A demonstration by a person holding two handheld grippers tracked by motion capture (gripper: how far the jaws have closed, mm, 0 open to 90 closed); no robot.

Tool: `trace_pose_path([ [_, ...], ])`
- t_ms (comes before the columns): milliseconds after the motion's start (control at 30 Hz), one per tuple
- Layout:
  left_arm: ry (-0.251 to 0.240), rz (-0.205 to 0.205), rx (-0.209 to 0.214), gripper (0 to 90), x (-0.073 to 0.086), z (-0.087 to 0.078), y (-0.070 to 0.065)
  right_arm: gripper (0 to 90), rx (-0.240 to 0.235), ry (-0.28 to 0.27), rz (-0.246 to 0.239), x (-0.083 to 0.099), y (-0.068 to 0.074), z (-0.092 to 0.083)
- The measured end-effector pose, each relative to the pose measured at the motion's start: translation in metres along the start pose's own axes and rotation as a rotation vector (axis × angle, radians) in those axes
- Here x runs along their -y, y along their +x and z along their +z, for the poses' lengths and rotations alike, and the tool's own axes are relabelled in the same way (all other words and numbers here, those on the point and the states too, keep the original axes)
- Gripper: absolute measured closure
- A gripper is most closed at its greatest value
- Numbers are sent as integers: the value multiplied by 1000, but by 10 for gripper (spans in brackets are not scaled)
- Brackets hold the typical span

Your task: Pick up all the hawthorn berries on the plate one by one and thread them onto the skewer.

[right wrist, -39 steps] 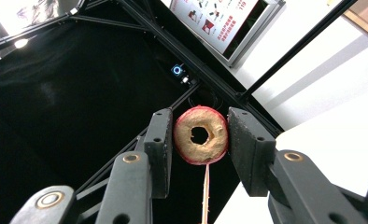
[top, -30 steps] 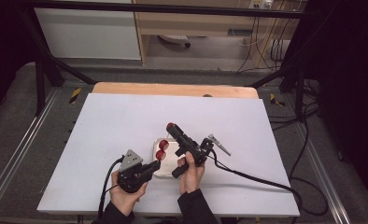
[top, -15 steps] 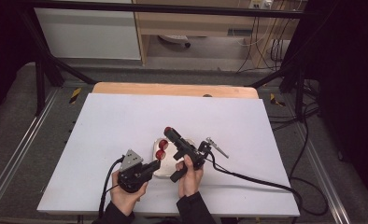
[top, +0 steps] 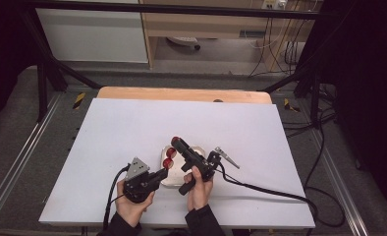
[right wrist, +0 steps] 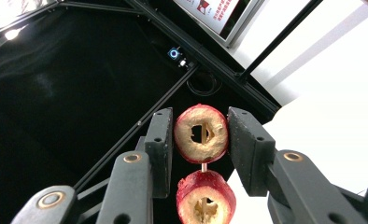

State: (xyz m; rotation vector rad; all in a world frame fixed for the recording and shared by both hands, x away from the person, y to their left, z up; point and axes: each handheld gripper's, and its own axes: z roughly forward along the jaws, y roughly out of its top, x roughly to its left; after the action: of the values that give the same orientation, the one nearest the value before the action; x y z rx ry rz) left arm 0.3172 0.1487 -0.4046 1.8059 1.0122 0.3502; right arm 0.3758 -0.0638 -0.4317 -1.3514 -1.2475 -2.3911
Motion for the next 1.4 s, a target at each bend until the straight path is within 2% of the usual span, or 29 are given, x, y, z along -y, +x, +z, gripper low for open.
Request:
trace_pose_path([
  [100, -2, 2, -8, 882, -1, -1, 2, 628, 0, 2, -14, 1, 1, -1],
  [467, 10, 4, 8, 886, 0, 0, 2, 629, 2, 25, -34, 3, 1, -2],
  [633, 16, 21, 5, 886, 1, 0, 2, 630, 2, 27, -44, 3, 2, -3],
  [867, 26, 18, 13, 887, 2, 1, 3, 630, 26, 61, -75, 2, 3, -5],
  [1100, 31, 32, 16, 887, 3, 1, 3, 631, 21, 66, -72, 2, 2, -7],
  [1233, 25, 43, 18, 887, 3, 2, 3, 622, 33, 95, -74, -3, 2, -7],
  [1400, 22, 50, 7, 886, 3, 1, 5, 490, 66, 167, -204, -17, 9, -9],
])
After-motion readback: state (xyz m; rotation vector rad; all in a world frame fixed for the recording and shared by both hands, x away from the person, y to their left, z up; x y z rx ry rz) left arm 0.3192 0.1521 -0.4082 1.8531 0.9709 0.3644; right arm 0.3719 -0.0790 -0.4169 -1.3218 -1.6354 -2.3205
